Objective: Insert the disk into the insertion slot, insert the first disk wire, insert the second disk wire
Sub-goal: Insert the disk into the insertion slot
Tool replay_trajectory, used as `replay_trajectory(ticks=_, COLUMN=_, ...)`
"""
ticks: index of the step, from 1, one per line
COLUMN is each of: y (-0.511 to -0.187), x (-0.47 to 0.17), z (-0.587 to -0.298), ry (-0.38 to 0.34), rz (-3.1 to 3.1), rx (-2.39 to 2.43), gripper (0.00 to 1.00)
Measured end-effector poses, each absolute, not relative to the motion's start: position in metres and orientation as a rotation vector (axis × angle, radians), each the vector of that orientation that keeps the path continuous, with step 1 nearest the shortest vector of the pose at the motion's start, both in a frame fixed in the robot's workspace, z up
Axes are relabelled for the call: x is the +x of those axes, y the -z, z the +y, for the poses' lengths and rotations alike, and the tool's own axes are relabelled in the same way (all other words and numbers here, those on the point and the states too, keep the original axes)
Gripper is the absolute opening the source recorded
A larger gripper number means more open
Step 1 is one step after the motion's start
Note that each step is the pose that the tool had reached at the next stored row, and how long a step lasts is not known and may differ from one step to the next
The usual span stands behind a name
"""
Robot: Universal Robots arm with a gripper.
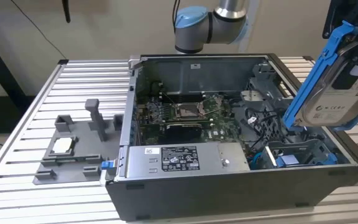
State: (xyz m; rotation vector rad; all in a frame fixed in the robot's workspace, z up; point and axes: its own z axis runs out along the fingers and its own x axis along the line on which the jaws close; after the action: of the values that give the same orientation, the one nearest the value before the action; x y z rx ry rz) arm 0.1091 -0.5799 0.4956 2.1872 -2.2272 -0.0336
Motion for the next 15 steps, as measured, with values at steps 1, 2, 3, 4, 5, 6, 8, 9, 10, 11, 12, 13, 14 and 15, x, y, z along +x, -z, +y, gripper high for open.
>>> replay_trajectory(ticks=1, y=-0.495, x=0.109, z=-0.580, ry=0.037, rz=-2.230, rx=2.191, gripper=0.32)
replay_trajectory(ticks=2, y=-0.494, x=0.109, z=-0.580, ry=0.043, rz=-2.234, rx=2.195, gripper=0.32)
replay_trajectory(ticks=3, y=-0.493, x=0.109, z=-0.580, ry=0.052, rz=-2.239, rx=2.199, gripper=0.32)
replay_trajectory(ticks=4, y=-0.492, x=0.109, z=-0.580, ry=0.063, rz=-2.244, rx=2.205, gripper=0.32)
replay_trajectory(ticks=5, y=-0.492, x=0.109, z=-0.580, ry=0.073, rz=-2.248, rx=2.209, gripper=0.32)
replay_trajectory(ticks=6, y=-0.491, x=0.109, z=-0.580, ry=0.079, rz=-2.252, rx=2.213, gripper=0.32)
replay_trajectory(ticks=8, y=-0.488, x=0.109, z=-0.580, ry=0.074, rz=-2.255, rx=2.216, gripper=0.32)
replay_trajectory(ticks=9, y=-0.487, x=0.109, z=-0.581, ry=0.071, rz=-2.256, rx=2.217, gripper=0.32)
replay_trajectory(ticks=10, y=-0.485, x=0.109, z=-0.581, ry=0.068, rz=-2.258, rx=2.219, gripper=0.32)
replay_trajectory(ticks=11, y=-0.484, x=0.109, z=-0.581, ry=0.065, rz=-2.259, rx=2.221, gripper=0.32)
replay_trajectory(ticks=12, y=-0.482, x=0.109, z=-0.581, ry=0.063, rz=-2.260, rx=2.222, gripper=0.32)
replay_trajectory(ticks=13, y=-0.480, x=0.109, z=-0.581, ry=0.061, rz=-2.261, rx=2.222, gripper=0.32)
replay_trajectory(ticks=14, y=-0.478, x=0.109, z=-0.581, ry=0.060, rz=-2.261, rx=2.223, gripper=0.32)
replay_trajectory(ticks=15, y=-0.476, x=0.109, z=-0.581, ry=0.059, rz=-2.262, rx=2.224, gripper=0.32)
